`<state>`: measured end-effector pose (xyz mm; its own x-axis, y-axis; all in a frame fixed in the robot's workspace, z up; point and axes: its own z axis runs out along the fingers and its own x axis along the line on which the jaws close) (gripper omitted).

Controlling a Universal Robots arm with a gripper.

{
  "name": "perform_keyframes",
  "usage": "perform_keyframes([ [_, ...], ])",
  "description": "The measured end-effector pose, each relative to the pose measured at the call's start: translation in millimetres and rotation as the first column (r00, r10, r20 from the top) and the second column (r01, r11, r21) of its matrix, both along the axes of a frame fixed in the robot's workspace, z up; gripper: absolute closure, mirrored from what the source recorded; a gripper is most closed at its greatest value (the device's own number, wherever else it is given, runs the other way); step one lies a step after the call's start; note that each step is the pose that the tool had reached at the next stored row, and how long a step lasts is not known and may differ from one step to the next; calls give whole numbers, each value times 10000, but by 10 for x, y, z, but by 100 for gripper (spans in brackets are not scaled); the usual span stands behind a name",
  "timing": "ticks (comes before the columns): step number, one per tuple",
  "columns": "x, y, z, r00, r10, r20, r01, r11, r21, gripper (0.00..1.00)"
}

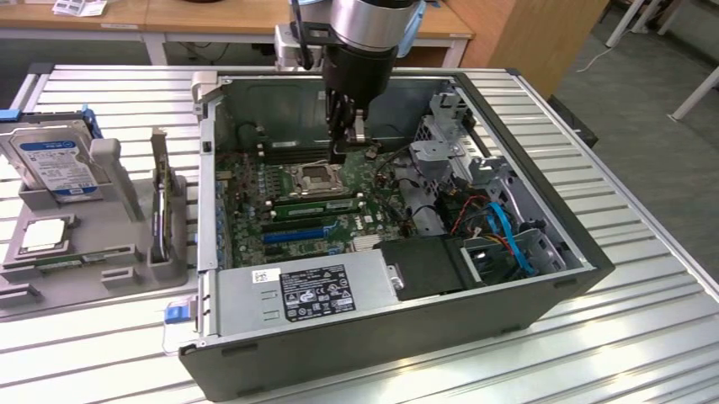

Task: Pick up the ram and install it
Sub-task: 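Press down the ram until it locks into place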

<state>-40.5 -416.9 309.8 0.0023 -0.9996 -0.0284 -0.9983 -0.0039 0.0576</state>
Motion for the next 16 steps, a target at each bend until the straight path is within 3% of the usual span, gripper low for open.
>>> perform_keyframes([
  [5, -3, 0, 1, 9999, 51, 140, -51, 10000, -1, 90],
  [11, -10, 0, 2, 9999, 51, 160, -51, 10000, 0, 90],
  [16, -34, 0, 2, 9998, 53, 210, -53, 10000, 15, 90],
])
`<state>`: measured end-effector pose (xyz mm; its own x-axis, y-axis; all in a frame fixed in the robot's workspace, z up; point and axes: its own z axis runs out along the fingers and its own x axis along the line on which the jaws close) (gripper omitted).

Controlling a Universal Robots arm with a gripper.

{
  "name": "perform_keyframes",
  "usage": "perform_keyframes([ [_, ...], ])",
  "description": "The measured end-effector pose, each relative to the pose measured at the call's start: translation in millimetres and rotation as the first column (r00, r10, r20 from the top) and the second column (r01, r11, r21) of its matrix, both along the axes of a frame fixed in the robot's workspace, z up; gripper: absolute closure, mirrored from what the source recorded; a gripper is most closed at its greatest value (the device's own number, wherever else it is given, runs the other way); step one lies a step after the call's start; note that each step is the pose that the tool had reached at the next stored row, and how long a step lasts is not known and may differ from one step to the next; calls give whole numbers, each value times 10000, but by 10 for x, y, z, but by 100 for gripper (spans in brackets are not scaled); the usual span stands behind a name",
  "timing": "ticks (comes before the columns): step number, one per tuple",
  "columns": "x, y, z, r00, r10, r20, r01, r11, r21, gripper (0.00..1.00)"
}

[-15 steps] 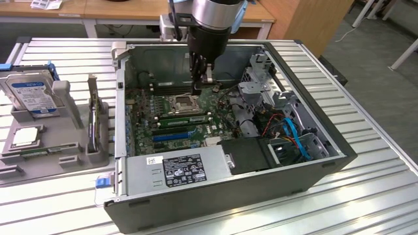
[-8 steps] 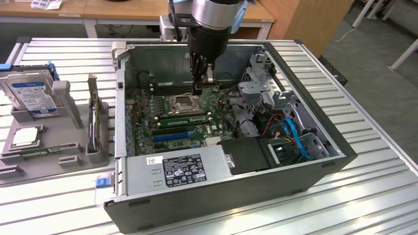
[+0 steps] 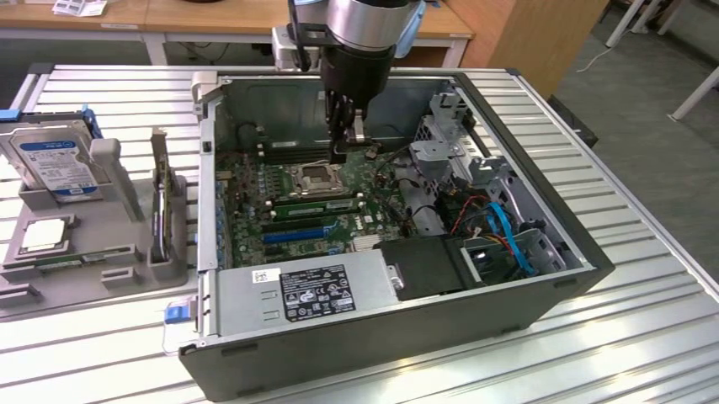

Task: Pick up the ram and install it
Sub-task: 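Press down the ram until it locks into place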

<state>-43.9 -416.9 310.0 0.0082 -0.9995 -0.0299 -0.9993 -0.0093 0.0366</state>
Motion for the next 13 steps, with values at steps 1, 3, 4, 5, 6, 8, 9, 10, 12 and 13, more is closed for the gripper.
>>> perform_keyframes([
  [1, -5, 0, 1, 10000, -1, 9, 1, 10000, 0, 90],
  [3, -6, -1, 8, 10000, 0, 15, 0, 10000, -1, 90],
  [4, -6, -1, 17, 10000, 1, 18, -1, 10000, 0, 90],
  [5, -6, 0, 29, 10000, 1, 18, -1, 10000, 1, 90],
  [6, -6, -1, 40, 10000, 0, 19, 0, 10000, 0, 90],
  [8, -6, -1, 60, 10000, -1, 22, 1, 10000, 1, 90],
  [9, -6, 0, 68, 10000, 0, 23, 0, 10000, 1, 90],
  [10, -6, 0, 73, 10000, 0, 24, 0, 10000, 1, 90],
  [12, -6, 0, 73, 10000, 0, 25, 0, 10000, 3, 90],
  [13, -6, 0, 75, 10000, 0, 25, 0, 10000, 1, 90],
])
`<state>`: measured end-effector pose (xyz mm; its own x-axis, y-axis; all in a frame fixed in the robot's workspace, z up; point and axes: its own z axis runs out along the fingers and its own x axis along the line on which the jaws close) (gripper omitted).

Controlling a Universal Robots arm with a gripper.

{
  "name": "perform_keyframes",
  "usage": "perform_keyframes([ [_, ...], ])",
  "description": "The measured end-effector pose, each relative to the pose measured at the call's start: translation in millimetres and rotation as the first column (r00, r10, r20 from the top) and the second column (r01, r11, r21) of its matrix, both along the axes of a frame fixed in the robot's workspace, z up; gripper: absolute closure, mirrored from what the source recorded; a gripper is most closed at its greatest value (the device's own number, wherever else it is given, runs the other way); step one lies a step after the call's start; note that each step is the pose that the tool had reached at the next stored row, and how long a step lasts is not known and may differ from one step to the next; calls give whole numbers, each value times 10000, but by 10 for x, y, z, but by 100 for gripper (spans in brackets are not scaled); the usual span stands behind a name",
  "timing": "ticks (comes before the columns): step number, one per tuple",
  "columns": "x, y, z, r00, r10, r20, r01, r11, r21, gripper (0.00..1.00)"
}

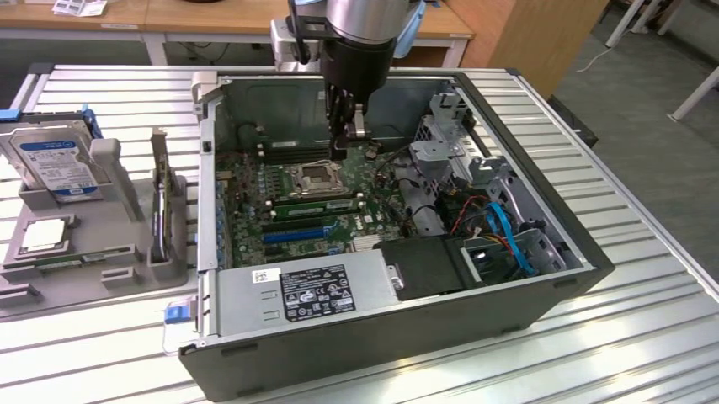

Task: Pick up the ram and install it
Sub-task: 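Press down the ram until it locks into place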

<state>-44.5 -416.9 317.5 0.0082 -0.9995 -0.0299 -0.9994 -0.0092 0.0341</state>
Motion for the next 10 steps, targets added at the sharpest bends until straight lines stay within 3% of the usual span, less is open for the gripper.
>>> perform_keyframes([
  [10, 0, 0, 0, 10000, 0, 0, 0, 10000, 0, 90],
])
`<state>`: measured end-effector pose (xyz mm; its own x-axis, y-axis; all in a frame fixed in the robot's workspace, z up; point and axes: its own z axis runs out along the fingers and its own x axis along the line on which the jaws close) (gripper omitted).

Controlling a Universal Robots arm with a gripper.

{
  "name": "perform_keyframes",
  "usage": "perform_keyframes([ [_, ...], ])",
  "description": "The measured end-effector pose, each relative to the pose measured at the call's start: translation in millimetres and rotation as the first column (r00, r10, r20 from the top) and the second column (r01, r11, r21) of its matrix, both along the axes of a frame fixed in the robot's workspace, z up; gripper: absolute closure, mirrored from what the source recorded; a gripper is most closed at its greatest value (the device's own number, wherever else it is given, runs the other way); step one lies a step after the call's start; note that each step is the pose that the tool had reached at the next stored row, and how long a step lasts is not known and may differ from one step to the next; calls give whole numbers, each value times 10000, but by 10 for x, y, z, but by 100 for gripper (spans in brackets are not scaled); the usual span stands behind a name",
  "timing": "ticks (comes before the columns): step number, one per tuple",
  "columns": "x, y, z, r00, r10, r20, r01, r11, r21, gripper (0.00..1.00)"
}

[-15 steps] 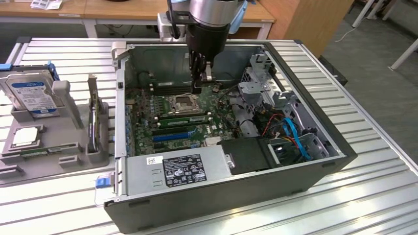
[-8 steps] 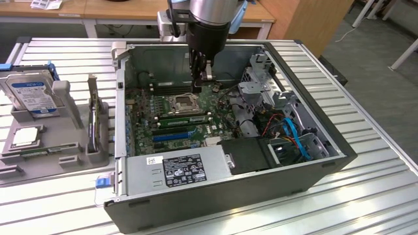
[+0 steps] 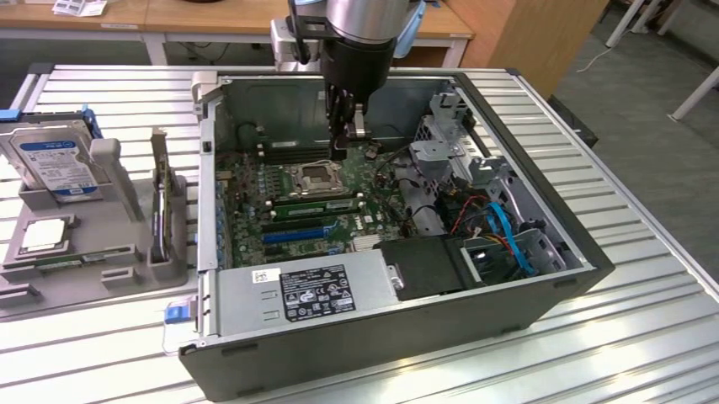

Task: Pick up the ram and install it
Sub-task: 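Press down the ram until it locks into place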

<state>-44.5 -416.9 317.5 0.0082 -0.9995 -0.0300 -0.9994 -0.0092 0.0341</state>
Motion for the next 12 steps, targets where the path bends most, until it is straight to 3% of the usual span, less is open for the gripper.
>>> perform_keyframes([
  [5, 0, 0, 0, 9999, -145, -1, 145, 9999, -1, 90],
  [12, 0, 0, -1, 9954, -959, 0, 959, 9954, 0, 90],
])
